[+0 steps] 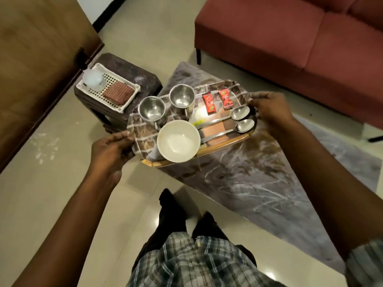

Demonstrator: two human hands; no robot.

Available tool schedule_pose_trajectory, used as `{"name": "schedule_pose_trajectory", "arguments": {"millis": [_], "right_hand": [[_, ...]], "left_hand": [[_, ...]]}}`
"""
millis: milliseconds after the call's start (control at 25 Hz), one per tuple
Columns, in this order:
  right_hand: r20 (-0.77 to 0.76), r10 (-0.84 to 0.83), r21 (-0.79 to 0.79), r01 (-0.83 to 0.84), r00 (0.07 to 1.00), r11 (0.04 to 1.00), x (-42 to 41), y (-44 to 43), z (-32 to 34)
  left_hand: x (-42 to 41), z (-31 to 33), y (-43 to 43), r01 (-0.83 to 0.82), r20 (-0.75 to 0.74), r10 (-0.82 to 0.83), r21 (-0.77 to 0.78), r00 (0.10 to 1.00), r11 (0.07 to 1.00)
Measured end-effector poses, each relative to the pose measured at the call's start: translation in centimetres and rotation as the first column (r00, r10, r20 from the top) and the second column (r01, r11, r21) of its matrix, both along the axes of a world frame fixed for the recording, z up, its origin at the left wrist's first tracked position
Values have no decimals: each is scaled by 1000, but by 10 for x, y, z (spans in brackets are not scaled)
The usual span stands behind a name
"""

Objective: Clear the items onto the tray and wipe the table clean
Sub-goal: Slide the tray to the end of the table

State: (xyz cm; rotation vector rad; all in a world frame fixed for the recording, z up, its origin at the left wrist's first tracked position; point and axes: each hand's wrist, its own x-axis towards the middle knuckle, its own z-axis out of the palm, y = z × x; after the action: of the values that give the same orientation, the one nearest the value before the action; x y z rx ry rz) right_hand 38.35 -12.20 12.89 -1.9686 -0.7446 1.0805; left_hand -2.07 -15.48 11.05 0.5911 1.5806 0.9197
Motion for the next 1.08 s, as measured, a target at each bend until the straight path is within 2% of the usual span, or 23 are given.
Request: {"name": "schedule_pose_trajectory", "arguments": {"millis": [320,600,760,960,1080], "right_hand": [[37,79,-33,-78,996,996,-52,148,-55],[84,253,-188,-234,964,954,-70,250,-132],[116,328,-229,-296,937,927,-76,292,-194],[110,338,-228,-308,935,924,-80,319,-259],[105,342,-248,-308,934,918,-84,327,-283]], "left_hand": [[-23,-67,40,-96,40,103,-159,994,983],[7,-147,71,-148,87,183,-312,979,938],[19,-198,91,-191,77,236,-377,969,906],[29,-244,105,-187,120,274,-474,954,860],[30,-261,113,-184,54,240,-485,969,855]]}}
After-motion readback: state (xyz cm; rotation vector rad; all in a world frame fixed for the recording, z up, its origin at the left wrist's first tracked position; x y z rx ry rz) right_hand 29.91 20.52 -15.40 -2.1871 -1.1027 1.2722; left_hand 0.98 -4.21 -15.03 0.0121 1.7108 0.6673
